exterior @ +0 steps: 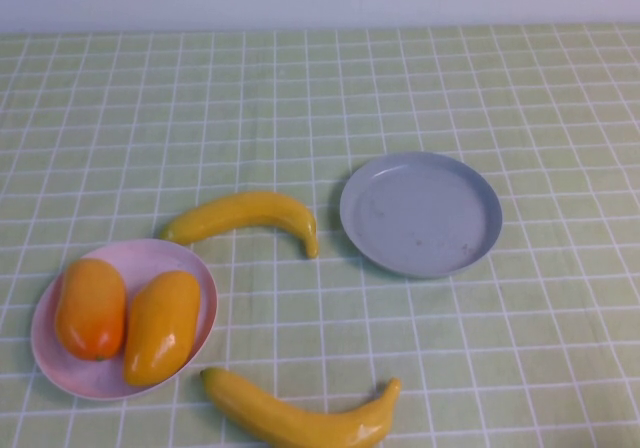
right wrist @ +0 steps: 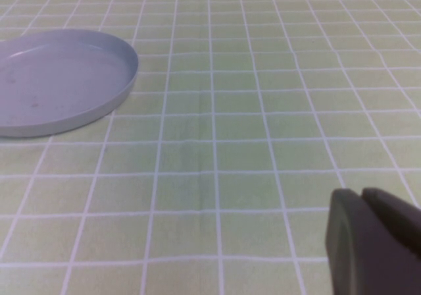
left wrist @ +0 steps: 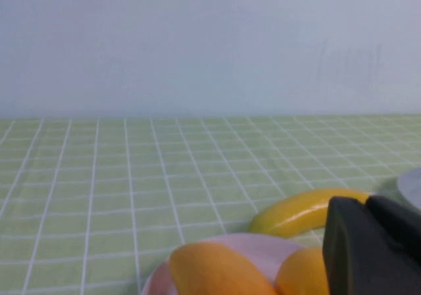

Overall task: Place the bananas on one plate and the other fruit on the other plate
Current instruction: Put another type of fruit in the right plate

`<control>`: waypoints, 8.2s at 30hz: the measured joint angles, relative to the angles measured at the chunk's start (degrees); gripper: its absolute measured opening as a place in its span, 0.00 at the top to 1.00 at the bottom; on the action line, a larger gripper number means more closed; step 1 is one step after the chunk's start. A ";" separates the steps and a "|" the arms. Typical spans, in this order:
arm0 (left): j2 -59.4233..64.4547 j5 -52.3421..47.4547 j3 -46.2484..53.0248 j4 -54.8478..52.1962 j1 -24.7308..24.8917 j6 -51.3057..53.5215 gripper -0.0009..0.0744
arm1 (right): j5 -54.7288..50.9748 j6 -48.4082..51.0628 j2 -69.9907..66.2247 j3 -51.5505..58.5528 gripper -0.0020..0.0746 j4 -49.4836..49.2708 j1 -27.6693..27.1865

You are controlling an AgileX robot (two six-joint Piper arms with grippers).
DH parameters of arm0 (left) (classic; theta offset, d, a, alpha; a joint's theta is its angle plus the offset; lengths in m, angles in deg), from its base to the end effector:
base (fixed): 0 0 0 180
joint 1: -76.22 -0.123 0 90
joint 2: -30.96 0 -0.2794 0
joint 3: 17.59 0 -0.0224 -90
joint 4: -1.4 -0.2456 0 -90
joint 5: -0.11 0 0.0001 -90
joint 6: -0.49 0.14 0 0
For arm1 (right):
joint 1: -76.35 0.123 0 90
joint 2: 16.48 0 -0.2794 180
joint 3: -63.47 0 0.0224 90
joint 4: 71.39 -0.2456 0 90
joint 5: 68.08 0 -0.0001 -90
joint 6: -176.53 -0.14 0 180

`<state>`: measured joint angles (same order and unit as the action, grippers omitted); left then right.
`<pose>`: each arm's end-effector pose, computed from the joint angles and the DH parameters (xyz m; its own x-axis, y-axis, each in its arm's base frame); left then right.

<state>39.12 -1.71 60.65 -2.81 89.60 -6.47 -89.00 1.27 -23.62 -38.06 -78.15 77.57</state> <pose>0.1042 -0.0245 0.2047 0.0193 -0.0539 -0.9984 0.2303 0.9719 -0.0481 0.0999 0.0080 0.1593 -0.2838 0.0215 -0.9586 -0.0538 0.9978 0.0383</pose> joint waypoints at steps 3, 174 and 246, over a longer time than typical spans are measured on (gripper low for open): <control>-0.72 -3.68 0.13 0.71 -1.32 0.08 0.98 | 0.00 0.00 0.00 0.00 1.00 0.00 0.00; -0.85 -19.82 0.25 2.05 -4.45 0.53 0.98 | -35.50 -16.64 -125.70 -106.03 0.52 9.80 23.96; -0.85 -19.82 0.25 2.05 -4.45 0.53 0.98 | -31.29 8.11 -131.15 -124.62 0.56 -0.79 35.73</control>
<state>38.27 -21.53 60.91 -0.76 85.14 -5.93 -120.30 9.38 -154.77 -162.69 -78.94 113.30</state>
